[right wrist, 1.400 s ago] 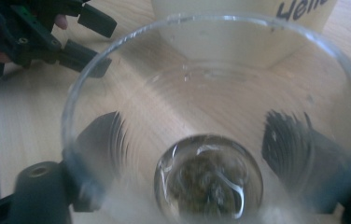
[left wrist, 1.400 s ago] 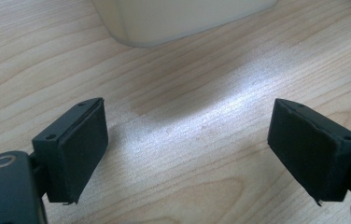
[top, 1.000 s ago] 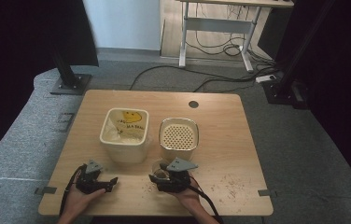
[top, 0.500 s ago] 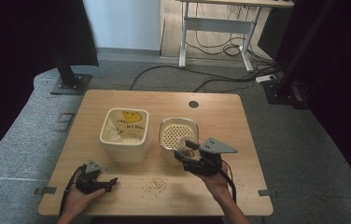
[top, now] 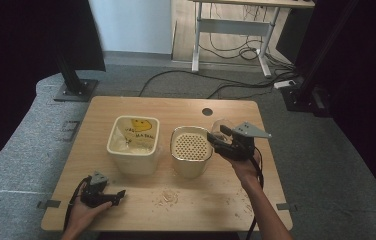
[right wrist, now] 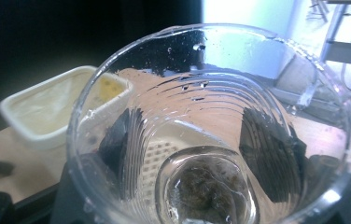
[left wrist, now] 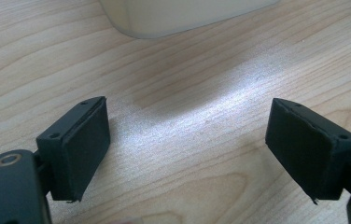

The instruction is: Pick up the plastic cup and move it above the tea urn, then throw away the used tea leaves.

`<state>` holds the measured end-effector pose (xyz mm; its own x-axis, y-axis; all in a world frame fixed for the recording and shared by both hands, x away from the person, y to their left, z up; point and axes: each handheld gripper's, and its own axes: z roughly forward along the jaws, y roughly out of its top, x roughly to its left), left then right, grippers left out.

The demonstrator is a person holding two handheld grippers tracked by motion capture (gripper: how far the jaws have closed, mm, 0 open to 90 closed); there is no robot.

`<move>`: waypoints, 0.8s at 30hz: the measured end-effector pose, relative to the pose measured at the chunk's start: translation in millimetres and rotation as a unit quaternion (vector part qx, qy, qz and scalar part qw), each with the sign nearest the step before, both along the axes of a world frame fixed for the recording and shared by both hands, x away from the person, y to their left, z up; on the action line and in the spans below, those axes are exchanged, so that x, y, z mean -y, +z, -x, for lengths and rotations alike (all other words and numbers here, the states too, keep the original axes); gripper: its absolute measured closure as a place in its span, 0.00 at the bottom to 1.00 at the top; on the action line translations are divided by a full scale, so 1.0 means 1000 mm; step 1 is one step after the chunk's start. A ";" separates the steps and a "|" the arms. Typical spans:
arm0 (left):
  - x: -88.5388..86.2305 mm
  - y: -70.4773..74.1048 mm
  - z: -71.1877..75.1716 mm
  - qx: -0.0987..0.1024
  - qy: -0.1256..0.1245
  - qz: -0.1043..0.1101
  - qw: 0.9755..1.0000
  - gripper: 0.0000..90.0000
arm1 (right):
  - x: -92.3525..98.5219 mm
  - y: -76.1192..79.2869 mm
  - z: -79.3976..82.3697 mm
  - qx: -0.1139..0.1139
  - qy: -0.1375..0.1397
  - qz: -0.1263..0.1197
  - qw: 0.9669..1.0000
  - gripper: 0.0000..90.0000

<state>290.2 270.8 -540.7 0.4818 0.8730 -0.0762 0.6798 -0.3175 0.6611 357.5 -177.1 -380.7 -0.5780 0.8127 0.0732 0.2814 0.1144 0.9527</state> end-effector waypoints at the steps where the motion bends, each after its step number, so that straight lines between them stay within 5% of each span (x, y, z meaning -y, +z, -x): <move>1: 0.000 0.000 0.000 0.000 0.000 0.000 1.000 0.15 | 0.001 0.000 -0.002 0.001 -0.003 0.002 1.000 0.45; 9: 0.000 0.000 -0.001 0.000 0.000 0.001 1.000 0.15 | 0.004 0.003 -0.011 0.020 -0.024 0.024 0.999 0.45; 12: 0.000 0.000 0.000 -0.001 -0.001 0.003 1.000 0.15 | 0.002 0.006 -0.017 0.021 -0.032 0.050 0.998 0.45; 20: -0.001 0.000 -0.001 -0.001 -0.002 0.003 1.000 0.15 | -0.011 0.014 -0.027 0.045 -0.029 0.132 0.990 0.45; 24: -0.001 0.000 -0.001 -0.002 -0.003 0.002 1.000 0.15 | -0.018 0.013 -0.031 0.059 -0.044 0.183 0.980 0.45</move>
